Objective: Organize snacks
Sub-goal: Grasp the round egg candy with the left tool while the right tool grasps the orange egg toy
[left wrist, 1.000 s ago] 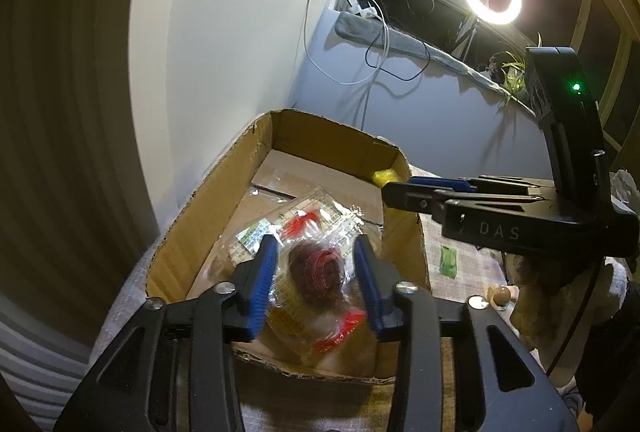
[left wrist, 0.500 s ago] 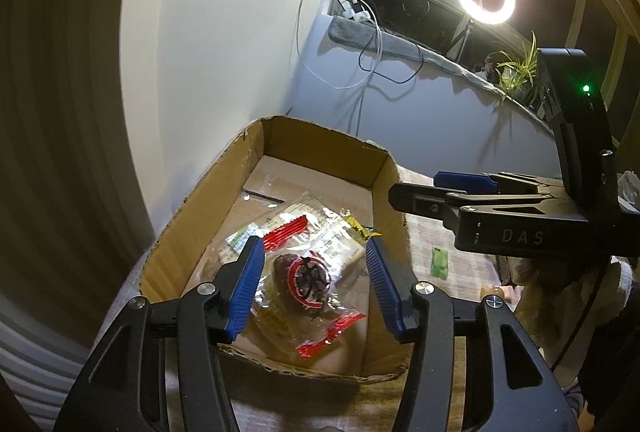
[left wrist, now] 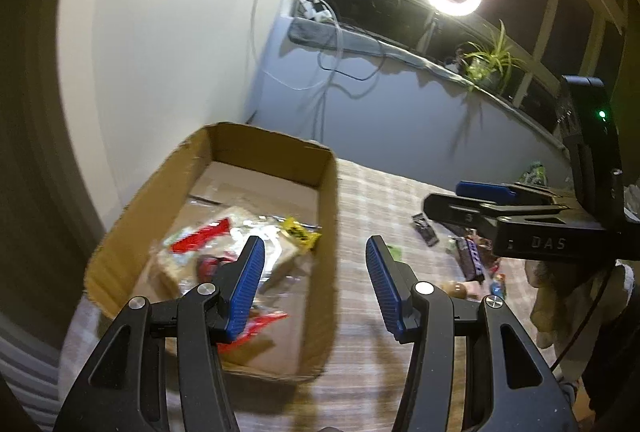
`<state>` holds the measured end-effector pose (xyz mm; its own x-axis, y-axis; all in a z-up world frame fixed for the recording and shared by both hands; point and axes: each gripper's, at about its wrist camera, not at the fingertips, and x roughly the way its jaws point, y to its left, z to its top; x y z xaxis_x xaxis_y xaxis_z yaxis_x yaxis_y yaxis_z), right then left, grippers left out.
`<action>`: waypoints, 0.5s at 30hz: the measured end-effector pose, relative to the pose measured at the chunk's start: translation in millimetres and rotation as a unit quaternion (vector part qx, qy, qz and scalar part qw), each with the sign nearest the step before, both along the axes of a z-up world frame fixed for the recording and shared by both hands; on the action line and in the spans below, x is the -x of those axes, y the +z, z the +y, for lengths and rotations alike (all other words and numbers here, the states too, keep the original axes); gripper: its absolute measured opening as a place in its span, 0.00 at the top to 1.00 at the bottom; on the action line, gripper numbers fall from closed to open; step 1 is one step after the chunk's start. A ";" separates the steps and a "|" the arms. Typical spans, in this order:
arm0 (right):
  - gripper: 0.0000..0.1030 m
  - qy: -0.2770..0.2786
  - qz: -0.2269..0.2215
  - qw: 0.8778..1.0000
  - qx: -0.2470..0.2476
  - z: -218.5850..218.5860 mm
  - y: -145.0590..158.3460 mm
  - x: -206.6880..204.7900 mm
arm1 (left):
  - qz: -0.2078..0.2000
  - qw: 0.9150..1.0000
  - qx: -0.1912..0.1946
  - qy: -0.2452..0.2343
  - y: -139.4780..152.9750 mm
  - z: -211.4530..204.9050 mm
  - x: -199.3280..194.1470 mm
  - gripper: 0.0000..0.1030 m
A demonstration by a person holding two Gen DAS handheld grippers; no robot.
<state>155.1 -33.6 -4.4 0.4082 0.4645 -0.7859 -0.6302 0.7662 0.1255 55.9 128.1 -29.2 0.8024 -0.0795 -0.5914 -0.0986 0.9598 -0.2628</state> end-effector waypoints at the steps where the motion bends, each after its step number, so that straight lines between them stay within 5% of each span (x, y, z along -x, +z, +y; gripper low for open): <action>1: 0.26 -0.005 0.000 1.000 0.001 -8.2 0.4 0.5 | 0.000 1.000 0.000 -0.005 0.6 -4.4 -1.0 0.50; 15: 0.27 -0.087 0.023 0.996 0.026 -135.7 -20.1 18.8 | 0.031 0.994 0.003 -0.103 -15.7 -85.7 -28.8 0.50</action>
